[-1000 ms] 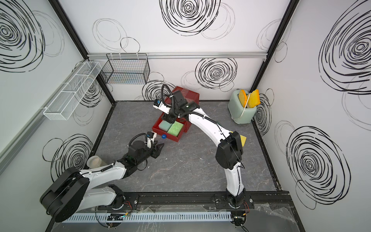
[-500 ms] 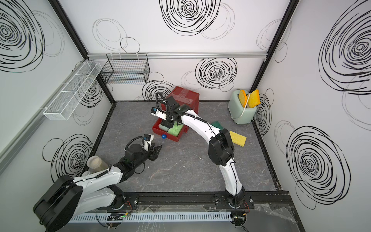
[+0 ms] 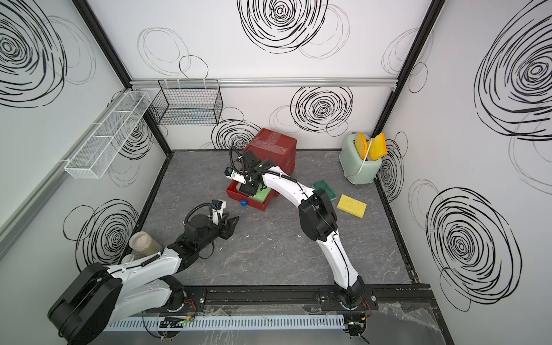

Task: Take the sponge out of the drawer
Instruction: Pick up the sponge from the drawer.

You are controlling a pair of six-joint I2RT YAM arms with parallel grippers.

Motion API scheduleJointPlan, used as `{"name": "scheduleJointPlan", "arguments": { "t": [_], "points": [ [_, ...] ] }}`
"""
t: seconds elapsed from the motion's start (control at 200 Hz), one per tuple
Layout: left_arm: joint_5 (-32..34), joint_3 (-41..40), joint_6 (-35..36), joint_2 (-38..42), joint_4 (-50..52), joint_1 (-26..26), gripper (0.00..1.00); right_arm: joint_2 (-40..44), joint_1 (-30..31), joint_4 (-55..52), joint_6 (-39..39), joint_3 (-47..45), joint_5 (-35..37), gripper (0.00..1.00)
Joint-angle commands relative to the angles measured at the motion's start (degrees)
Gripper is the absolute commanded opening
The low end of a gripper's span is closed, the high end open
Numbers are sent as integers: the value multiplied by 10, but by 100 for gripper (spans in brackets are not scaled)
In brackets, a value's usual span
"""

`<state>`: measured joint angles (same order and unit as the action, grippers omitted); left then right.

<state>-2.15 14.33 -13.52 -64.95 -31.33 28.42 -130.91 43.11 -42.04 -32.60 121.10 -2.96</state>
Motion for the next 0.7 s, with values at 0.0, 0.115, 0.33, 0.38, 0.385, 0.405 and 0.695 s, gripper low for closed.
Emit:
{"name": "scheduleJointPlan", "arguments": {
  "t": [0.0, 0.115, 0.33, 0.38, 0.385, 0.405, 0.695],
  "points": [
    [-7, -6, -7, 6, -20, -6, 58, -7, 4, -7, -12, 23, 16, 64],
    [-9, -6, -6, 6, -20, -6, 58, -19, 4, 2, -16, 25, 38, 65],
    [-10, -5, -7, 3, -20, -7, 58, -35, -1, 2, -19, 29, 36, 56],
    [-10, -5, -7, 3, -36, -7, 59, -36, -2, 1, -19, 28, 33, 51],
    [-11, -5, -7, 3, -36, -7, 59, -36, -2, 1, -19, 29, 32, 50],
    [-11, -5, -6, 3, -36, -7, 59, -36, -3, -1, -19, 29, 30, 46],
    [-11, -6, -6, 4, -37, -7, 59, 1, -20, 2, -7, 26, -53, 13]
  ]
}}
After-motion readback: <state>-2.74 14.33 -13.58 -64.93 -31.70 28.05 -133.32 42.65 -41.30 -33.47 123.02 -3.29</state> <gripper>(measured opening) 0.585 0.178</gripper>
